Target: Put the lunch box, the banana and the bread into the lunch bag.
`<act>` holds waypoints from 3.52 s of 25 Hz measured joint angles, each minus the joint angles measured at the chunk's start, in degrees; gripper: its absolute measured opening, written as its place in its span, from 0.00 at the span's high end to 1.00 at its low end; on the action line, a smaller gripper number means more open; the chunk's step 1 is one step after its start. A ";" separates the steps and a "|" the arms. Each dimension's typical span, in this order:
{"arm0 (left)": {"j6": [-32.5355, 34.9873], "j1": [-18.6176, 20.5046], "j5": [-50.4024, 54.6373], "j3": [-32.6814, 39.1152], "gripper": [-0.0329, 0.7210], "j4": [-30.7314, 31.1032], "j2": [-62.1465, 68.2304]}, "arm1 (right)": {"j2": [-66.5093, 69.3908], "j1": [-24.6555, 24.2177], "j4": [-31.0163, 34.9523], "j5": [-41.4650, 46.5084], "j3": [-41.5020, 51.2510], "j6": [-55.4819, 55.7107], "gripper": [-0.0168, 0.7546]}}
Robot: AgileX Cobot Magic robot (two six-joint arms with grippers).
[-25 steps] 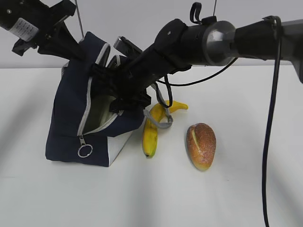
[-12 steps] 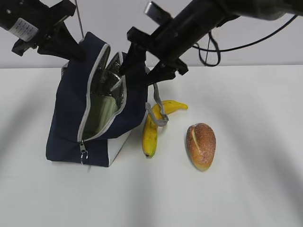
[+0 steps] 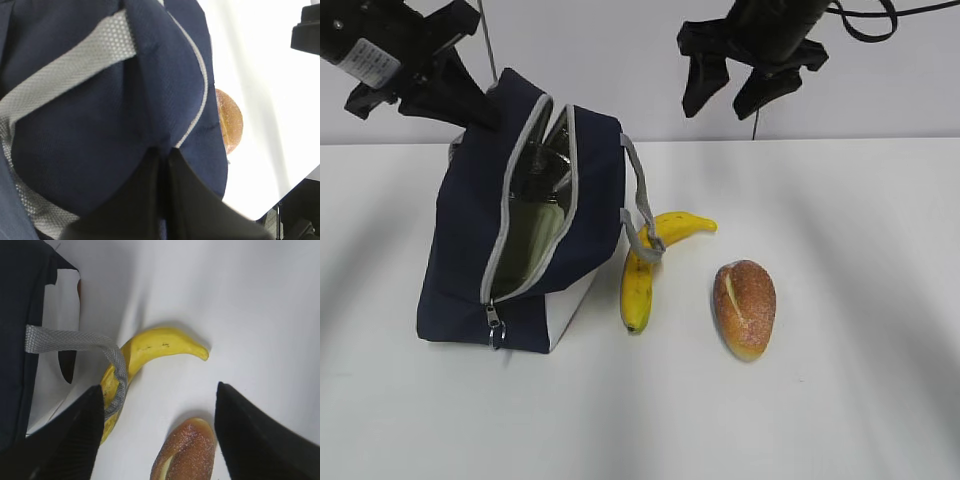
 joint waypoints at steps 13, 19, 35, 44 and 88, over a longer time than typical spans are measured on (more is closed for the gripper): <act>0.00 0.00 0.62 0.00 0.95 0.05 0.00 | 0.79 0.00 -3.36 0.33 1.42 1.23 0.31; 0.00 0.00 0.94 0.00 0.95 0.13 0.00 | -1.89 0.00 -3.59 0.33 12.15 1.12 0.32; 0.00 0.00 1.71 0.00 0.95 0.15 0.00 | -4.29 0.00 7.69 -19.60 25.18 13.56 0.32; 0.00 0.00 1.83 0.00 0.95 0.19 0.00 | -2.12 0.11 9.19 -25.65 25.43 19.14 0.32; 0.00 0.00 2.27 0.00 0.95 0.21 0.07 | 10.29 6.39 18.09 -31.45 23.83 7.47 0.32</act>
